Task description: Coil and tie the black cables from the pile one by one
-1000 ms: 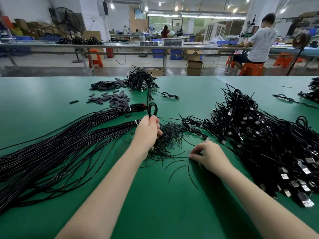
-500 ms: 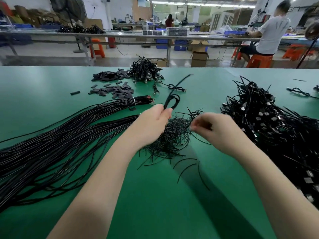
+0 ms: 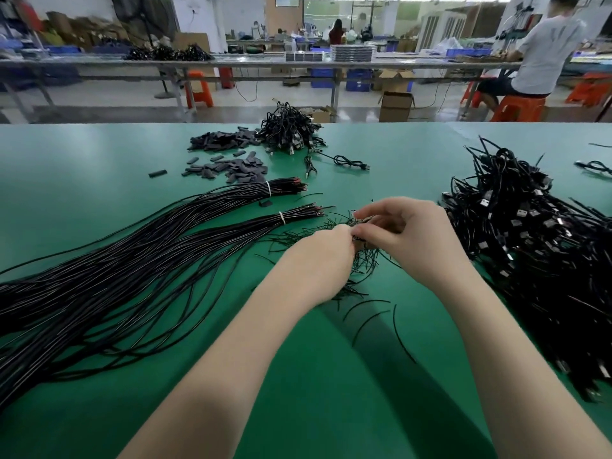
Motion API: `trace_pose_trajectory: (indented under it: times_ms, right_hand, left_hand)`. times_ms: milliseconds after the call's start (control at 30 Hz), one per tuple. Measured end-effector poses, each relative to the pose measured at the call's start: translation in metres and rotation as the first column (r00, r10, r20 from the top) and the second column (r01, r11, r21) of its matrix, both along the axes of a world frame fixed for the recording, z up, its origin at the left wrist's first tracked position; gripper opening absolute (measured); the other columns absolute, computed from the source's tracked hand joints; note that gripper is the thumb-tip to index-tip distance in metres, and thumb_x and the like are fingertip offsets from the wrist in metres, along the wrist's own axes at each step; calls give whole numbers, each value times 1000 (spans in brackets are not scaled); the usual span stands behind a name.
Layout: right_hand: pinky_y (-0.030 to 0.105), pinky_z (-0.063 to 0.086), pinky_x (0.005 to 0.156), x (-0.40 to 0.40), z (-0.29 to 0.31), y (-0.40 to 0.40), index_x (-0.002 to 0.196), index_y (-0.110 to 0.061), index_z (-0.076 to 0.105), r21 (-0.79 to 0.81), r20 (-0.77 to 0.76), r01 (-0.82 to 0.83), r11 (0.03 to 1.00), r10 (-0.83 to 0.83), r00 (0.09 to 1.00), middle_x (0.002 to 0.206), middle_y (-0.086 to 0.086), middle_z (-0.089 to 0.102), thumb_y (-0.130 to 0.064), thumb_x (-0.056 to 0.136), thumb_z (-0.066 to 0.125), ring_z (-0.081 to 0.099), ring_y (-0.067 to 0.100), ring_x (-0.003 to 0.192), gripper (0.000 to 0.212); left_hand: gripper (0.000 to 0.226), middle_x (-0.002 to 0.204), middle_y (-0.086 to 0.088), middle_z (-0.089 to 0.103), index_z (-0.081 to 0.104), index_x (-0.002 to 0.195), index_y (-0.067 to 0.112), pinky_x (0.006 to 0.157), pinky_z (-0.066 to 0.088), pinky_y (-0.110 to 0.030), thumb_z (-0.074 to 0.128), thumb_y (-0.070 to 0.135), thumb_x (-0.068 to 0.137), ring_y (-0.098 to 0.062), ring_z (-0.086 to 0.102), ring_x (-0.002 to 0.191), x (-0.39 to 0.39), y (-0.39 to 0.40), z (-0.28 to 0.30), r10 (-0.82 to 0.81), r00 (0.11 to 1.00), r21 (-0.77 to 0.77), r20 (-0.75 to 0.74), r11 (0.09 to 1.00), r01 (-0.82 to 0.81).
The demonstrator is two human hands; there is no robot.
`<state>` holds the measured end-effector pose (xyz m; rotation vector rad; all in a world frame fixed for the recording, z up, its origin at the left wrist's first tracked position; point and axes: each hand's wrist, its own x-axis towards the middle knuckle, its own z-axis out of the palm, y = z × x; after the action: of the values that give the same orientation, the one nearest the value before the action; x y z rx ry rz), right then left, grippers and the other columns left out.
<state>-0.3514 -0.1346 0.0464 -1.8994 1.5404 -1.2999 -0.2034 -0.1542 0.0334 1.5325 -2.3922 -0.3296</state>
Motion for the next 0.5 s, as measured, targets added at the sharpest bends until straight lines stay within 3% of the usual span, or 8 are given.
trace_pose_trajectory:
  times_ms: [133,267,333,433,500]
  right_hand:
    - [7,43,60,-7,-9,3,77,-28,76,3,-58,41,999,-41,997,67,-19,69,-26,76,81,61,-4,64,6]
    - [13,36,63,-11,-13,14,78,-27,75,-67,-314,3,998,-24,949,75,-13,64,-27,79,77,55,-1,71,2]
    - [15,38,64,-19,-8,20,72,-29,69,29,-373,-79,996,84,924,73,-12,64,-30,79,75,55,2,72,10]
    - [18,42,59,-35,4,27,73,-24,67,401,-273,-236,885,362,891,67,-15,64,-30,82,74,53,6,62,13]
    - [19,41,60,-43,6,32,74,-21,68,589,8,-409,697,501,866,67,-9,61,-22,83,75,51,9,62,11]
  left_hand:
    - [21,91,-3,52,36,93,19,67,37,-36,26,32,105,-28,54,83,1,6,-1,-7,994,9,109,1000,6]
    - [22,112,-7,59,43,111,17,69,37,-37,26,29,104,-30,59,98,-6,16,-4,-42,964,11,263,999,40]
    - [23,113,-7,60,45,116,16,71,39,-37,28,25,104,-28,58,98,-7,25,-3,-116,929,51,351,993,105]
    - [19,102,-3,59,45,96,19,74,40,-35,31,30,104,-26,56,93,-3,42,1,-312,895,180,320,947,265]
    - [27,84,7,53,39,79,25,69,37,-32,35,35,104,-17,52,81,5,51,4,-447,885,306,130,867,393]
